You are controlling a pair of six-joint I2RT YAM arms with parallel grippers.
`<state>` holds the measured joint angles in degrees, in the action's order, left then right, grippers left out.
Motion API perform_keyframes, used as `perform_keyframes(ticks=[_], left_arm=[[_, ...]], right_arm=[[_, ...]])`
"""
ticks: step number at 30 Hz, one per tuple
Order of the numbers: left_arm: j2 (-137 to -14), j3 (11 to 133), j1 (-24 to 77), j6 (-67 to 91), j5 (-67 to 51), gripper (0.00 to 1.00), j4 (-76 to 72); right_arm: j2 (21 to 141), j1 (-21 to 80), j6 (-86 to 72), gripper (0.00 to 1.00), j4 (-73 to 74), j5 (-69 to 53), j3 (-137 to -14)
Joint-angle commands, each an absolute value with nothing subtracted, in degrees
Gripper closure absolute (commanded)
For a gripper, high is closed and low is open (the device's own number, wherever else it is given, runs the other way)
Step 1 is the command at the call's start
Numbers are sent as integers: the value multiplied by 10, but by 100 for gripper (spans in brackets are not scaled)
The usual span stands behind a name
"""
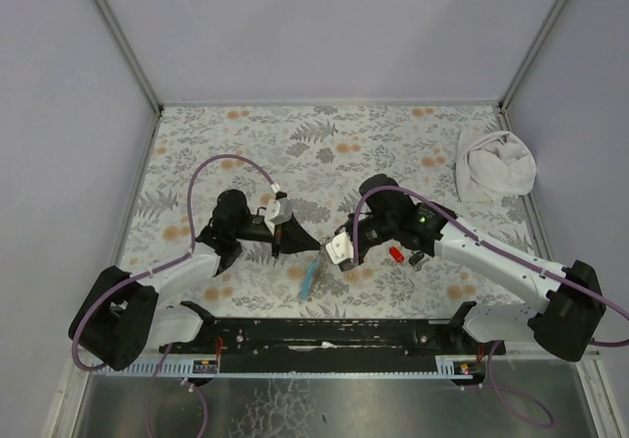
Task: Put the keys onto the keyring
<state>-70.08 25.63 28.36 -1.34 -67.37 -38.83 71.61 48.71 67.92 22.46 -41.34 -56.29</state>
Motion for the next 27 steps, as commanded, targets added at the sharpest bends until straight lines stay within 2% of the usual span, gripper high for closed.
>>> perform_keyframes(ticks=[1, 27], left_arm=[[-684, 265, 286, -10, -677, 100, -392], [-658, 128, 316, 289, -392, 100, -690]], right_arm=[[693, 490, 673, 100, 222, -394, -580], [666, 496, 623, 100, 150, -378, -497]])
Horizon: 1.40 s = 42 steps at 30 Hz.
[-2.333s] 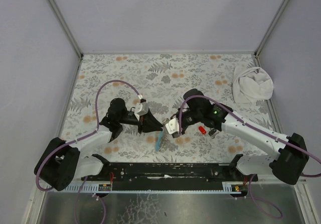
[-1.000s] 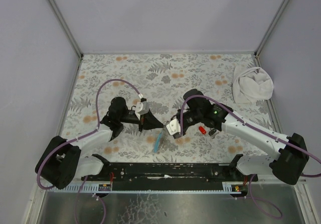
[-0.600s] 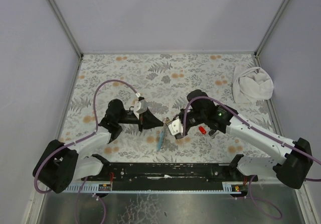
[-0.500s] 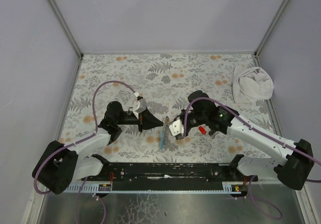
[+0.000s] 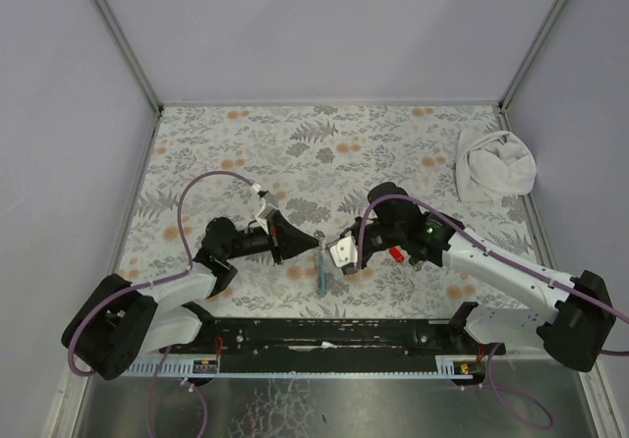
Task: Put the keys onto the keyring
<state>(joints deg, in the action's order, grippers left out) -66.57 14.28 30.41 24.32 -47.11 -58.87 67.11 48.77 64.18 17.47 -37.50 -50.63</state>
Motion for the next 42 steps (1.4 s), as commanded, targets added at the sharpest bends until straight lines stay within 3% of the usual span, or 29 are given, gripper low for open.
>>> perform_keyframes(ticks=[1, 20, 28, 31, 37, 42], left_arm=[[-657, 124, 322, 294, -379, 100, -693], [-662, 52, 364, 374, -204, 100, -820], [-677, 62, 370, 350, -248, 100, -817], [-663, 87, 370, 302, -303, 99, -745], [-586, 121, 369, 163, -351, 78, -561], [-560, 150, 369, 61, -381, 68, -454]], right_arm=[[666, 497, 621, 100, 143, -376, -493], [647, 510, 477, 100, -12, -341, -415], [618, 510, 425, 100, -72, -323, -379], [607, 511, 456, 100, -61, -320, -378], [604, 511, 538, 100, 8, -327, -410], [617, 510, 589, 100, 62, -347, -441]])
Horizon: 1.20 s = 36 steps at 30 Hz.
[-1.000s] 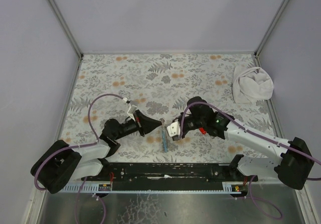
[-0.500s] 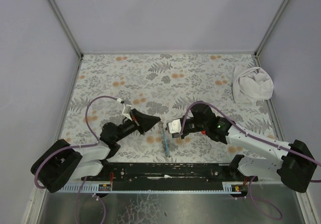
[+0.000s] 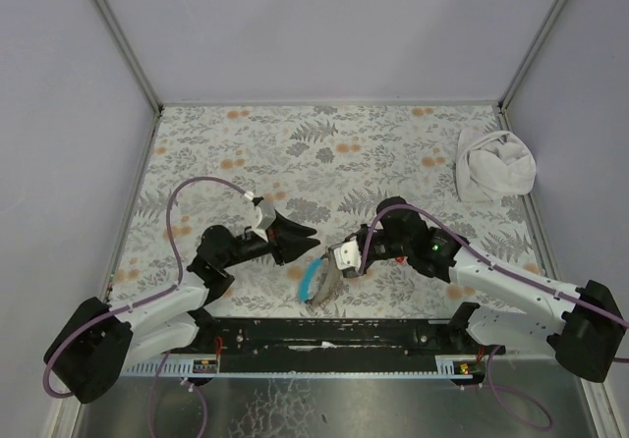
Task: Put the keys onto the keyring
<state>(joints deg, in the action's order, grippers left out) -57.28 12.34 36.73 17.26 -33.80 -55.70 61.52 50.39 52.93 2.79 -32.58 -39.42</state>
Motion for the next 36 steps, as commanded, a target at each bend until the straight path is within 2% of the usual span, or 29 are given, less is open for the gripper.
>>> perform_keyframes(ticks=[1, 12, 22, 36], left_arm=[[-563, 155, 368, 51, -391, 67, -445], [-612, 179, 359, 50, -443, 65, -438], [-637, 196, 355, 23, -497, 62, -439], [-674, 253, 353, -46, -601, 64, -351]], right_arm=[[620, 510, 596, 100, 73, -351, -450], [621, 510, 614, 100, 106, -334, -478], [626, 510, 623, 100, 116, -377, -486], [631, 510, 633, 100, 135, -383, -501]])
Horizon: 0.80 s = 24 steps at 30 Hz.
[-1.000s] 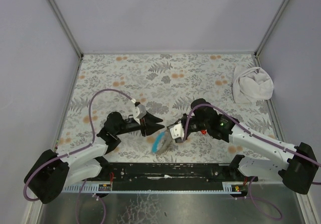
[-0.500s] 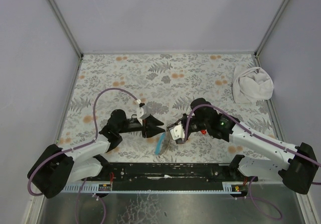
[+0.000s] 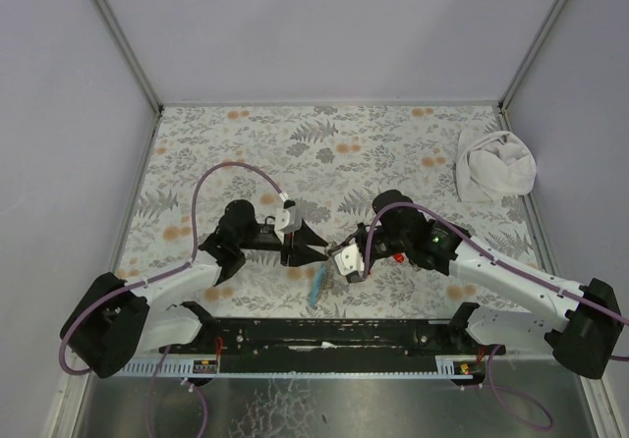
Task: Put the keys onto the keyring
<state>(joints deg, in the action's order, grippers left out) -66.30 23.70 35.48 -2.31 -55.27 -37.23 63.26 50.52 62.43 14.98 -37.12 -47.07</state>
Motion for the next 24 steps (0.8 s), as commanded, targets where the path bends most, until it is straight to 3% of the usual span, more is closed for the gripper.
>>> perform_keyframes(ticks=[1, 5, 13, 24], left_arm=[[-675, 254, 353, -46, -606, 65, -350], [-681, 263, 353, -53, -623, 72, -335], [-677, 264, 353, -51, -630, 99, -330], [-650, 260, 353, -47, -511, 100, -299]], right_arm=[[630, 510, 633, 100, 133, -381, -500], [632, 510, 632, 100, 132, -376, -501], [628, 510, 625, 100, 131, -355, -498], [584, 510, 546, 100, 127, -304, -471]])
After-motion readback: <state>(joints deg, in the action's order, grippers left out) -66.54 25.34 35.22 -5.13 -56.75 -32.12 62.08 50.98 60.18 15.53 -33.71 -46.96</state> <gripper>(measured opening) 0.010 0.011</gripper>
